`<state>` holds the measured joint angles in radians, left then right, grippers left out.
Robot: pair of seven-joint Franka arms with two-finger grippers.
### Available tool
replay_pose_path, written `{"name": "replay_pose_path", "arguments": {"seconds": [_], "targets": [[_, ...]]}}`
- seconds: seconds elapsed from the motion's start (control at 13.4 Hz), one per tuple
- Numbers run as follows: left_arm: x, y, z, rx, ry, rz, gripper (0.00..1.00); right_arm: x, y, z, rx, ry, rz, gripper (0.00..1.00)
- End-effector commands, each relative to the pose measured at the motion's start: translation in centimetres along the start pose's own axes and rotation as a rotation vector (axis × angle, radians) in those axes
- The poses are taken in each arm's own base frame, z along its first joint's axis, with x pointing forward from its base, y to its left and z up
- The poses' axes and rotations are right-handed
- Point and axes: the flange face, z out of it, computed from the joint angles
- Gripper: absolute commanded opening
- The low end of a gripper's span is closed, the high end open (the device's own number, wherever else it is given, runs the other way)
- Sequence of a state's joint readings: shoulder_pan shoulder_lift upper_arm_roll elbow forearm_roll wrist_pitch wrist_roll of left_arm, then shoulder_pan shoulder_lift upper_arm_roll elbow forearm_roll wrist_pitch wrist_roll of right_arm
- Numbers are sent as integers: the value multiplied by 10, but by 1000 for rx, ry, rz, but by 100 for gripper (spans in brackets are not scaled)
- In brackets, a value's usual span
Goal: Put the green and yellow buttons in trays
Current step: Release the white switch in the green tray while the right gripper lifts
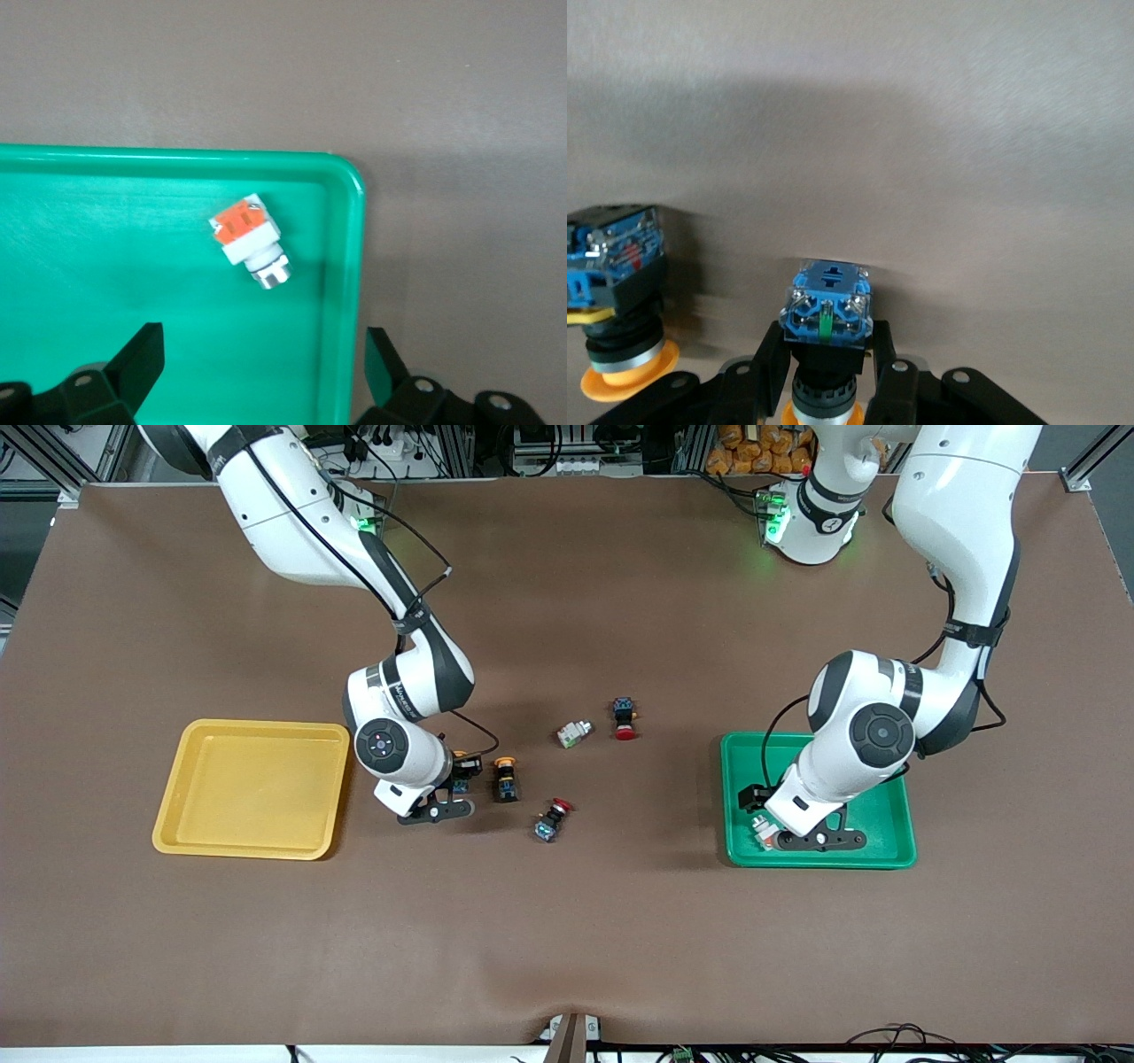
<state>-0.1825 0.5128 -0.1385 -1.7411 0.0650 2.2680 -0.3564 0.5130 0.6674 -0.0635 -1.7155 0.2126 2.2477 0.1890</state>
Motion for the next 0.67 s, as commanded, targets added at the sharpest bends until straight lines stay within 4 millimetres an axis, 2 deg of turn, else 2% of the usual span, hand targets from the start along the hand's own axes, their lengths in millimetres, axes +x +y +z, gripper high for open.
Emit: {"name": "replay_pose_path", "arguments": {"seconds": [0.0, 0.15, 0.3, 0.37, 0.45, 0.6], "targets": [[-14, 35, -11, -20, -15, -43, 100, 5, 44, -74, 38, 19, 66, 0], [-16, 55, -19, -35, -1, -7, 100, 5, 85, -127, 56, 41, 112, 0], [-24, 89, -26, -58, 9, 28, 100, 1, 129, -162, 51, 44, 110, 0], [-33, 110, -27, -64, 8, 52, 100, 1, 158, -169, 41, 30, 83, 0], [-42, 129, -24, -63, 5, 76, 100, 0, 195, -170, 47, 7, 63, 0], [-42, 136, -29, -61, 19, 102, 100, -2, 255, -165, 61, -2, 32, 0]]}}
